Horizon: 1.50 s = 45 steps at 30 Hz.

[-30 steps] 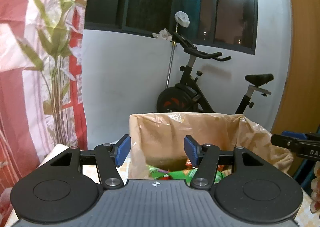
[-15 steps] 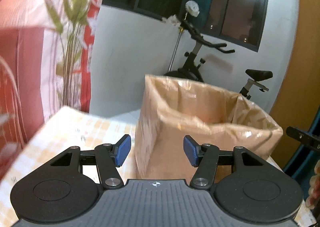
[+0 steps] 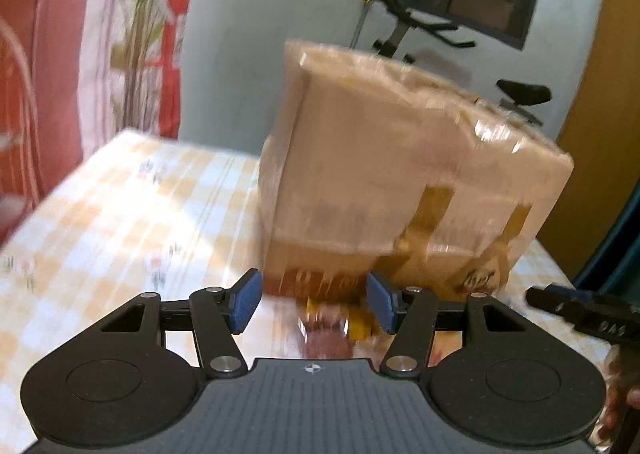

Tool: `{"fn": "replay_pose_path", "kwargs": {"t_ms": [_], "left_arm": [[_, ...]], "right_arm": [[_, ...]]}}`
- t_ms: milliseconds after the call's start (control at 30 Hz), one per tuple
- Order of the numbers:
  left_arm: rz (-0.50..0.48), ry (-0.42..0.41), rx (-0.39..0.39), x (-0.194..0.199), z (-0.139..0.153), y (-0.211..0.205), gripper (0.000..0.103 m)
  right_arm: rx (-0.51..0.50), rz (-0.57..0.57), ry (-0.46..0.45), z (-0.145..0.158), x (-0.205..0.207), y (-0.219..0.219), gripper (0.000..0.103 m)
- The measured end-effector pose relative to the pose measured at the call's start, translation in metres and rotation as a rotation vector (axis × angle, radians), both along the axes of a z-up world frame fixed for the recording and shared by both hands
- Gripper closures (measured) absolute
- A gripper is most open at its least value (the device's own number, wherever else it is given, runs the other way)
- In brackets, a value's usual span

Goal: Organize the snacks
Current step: 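Grasp the blue-and-orange wrapped cake with the right tool while the left tool approaches a red-and-clear packet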

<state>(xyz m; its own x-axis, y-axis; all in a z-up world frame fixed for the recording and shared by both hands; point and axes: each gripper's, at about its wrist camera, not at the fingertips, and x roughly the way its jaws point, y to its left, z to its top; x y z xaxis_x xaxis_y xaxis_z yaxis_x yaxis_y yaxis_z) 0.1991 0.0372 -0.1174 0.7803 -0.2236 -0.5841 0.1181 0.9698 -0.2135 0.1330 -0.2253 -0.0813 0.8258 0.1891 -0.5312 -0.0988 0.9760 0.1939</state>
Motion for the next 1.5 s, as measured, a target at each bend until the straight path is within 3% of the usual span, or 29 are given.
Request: {"fn": "replay_pose_path", "kwargs": {"t_ms": [100, 233, 600, 667, 767, 1000, 1333, 1500], "left_arm": [[0.012, 0.058, -0.017, -0.009, -0.015, 0.0, 0.043], [0.02, 0.094, -0.003, -0.016, -0.025, 0.004, 0.043], [0.012, 0.111, -0.001, -0.015, -0.028, 0.004, 0.042], [0.005, 0.119, -0.005, -0.014, -0.029, 0.003, 0.042], [-0.005, 0.125, -0.016, -0.013, -0.031, 0.003, 0.042], [-0.023, 0.139, 0.017, -0.007, -0.036, -0.005, 0.042], [-0.11, 0.181, 0.056, 0.034, -0.051, -0.03, 0.042], [-0.096, 0.193, 0.108, 0.044, -0.063, -0.045, 0.042]], "right_arm": [[-0.002, 0.047, 0.097, -0.015, 0.006, 0.015, 0.04], [-0.015, 0.141, 0.161, -0.026, 0.014, 0.038, 0.023], [-0.169, 0.276, 0.277, -0.048, 0.047, 0.089, 0.015], [-0.157, 0.279, 0.287, -0.052, 0.047, 0.089, 0.017], [-0.161, 0.284, 0.254, -0.051, 0.041, 0.086, 0.028], [-0.21, 0.246, 0.182, -0.049, 0.011, 0.07, 0.029], [-0.175, 0.141, 0.132, -0.045, 0.003, 0.053, 0.03], [-0.158, 0.061, 0.113, -0.041, 0.002, 0.038, 0.03]]}}
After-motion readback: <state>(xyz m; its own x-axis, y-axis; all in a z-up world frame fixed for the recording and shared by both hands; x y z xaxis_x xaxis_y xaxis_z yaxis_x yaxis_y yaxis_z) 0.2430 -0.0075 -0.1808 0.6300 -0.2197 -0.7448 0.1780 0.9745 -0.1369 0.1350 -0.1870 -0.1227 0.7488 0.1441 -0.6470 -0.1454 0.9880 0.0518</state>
